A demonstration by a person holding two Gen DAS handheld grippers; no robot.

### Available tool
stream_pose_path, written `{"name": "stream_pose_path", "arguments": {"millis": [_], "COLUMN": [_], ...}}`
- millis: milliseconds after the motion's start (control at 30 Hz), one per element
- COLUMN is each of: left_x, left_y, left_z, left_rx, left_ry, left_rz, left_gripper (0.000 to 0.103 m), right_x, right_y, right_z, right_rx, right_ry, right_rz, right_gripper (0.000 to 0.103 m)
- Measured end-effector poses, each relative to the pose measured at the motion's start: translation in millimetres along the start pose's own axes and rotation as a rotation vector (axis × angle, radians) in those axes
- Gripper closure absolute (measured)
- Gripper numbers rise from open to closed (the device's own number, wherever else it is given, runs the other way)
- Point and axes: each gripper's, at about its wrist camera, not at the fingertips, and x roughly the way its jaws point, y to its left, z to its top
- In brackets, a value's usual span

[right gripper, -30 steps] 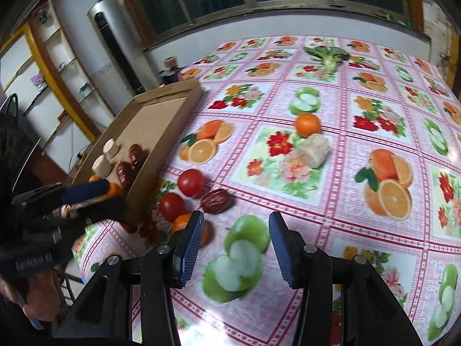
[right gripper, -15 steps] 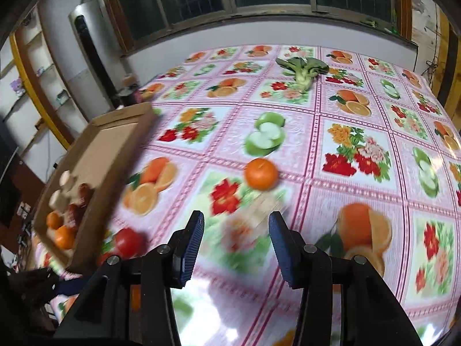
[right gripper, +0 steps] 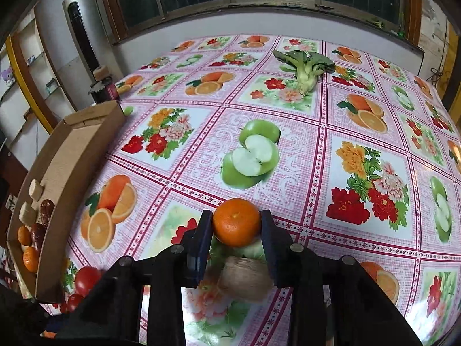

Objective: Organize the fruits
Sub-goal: 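Grasp a mandarin orange with the left tool while the right tool grasps another orange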

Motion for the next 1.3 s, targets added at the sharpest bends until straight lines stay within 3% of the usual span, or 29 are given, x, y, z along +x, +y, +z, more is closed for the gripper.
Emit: {"name": "stream_pose_path", "arguments": {"millis": [633,1300], "left_x": [-39,-79], "left_y": [10,26], "left_z": [-9,-17], "left_rx": [-0.018,-0.035], "left_ry": [-0.064,-0.142], "left_rz": [-0.003,0.055], "left_gripper": [0.076,0.076], "right_x": [-93,-111], "right_y": [29,68], "right_z": [-32,-52], "right_rx": [0.028,-0.011], "right_ry": [-0.132,-0.132], "right_rz": [0.12,0.154], "right_gripper": [0.07,0.07]}}
